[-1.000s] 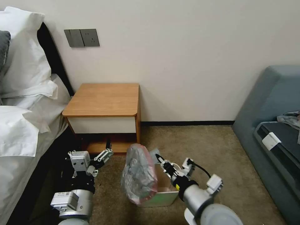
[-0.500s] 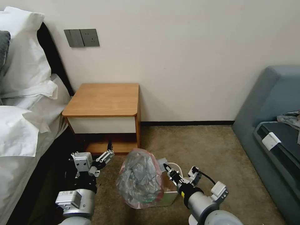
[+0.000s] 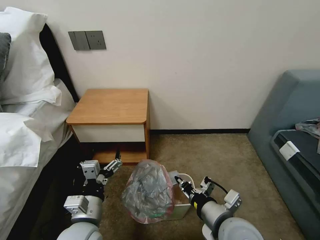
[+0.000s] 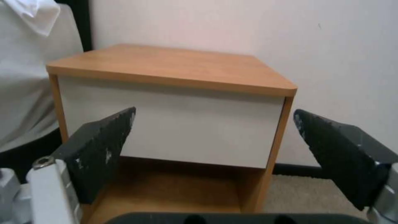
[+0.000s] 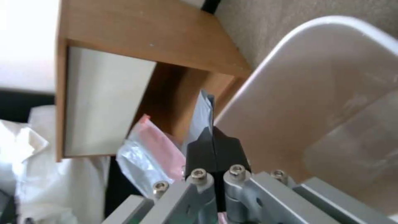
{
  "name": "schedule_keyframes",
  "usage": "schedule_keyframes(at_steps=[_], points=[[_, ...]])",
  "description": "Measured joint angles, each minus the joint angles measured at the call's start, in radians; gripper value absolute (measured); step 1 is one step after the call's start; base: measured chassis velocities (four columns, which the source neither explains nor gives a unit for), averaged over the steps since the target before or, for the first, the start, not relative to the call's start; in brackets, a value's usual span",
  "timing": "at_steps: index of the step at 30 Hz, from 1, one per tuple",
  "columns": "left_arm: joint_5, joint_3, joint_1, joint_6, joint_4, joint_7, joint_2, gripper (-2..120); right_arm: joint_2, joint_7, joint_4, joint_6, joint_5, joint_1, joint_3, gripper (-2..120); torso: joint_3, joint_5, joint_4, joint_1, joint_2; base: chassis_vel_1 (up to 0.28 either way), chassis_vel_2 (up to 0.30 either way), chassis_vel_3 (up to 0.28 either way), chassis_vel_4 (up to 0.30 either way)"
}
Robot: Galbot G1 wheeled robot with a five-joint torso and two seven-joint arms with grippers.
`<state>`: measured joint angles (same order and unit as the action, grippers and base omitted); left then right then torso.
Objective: Pick up the garbage bag from the table and place it over the trash can.
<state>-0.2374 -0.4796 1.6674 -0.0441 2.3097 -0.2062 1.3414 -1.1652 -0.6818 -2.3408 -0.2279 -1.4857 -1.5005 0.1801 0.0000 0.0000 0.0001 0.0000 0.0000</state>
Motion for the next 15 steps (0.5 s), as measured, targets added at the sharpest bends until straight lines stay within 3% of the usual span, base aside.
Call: schedule_keyframes(at_steps=[7, 15], points=[[-0.017, 0.000, -0.017, -0.013, -0.013, 0.000, -0.014, 100, 0.035, -0.057, 0.043, -0.001, -0.077, 0.060, -0.004, 0, 0.000, 0.0000, 0.0000, 0.000, 0.000, 0.000, 0.000, 0.000, 0.000], [-0.003, 0.004, -0.037, -0.012, -0.065, 0.007, 0.014, 100, 0.038, -0.104, 0.065, -0.011, -0.100, 0.065, -0.006, 2, 0.000, 0.0000, -0.0001, 0.000, 0.000, 0.000, 0.000, 0.000, 0.000]])
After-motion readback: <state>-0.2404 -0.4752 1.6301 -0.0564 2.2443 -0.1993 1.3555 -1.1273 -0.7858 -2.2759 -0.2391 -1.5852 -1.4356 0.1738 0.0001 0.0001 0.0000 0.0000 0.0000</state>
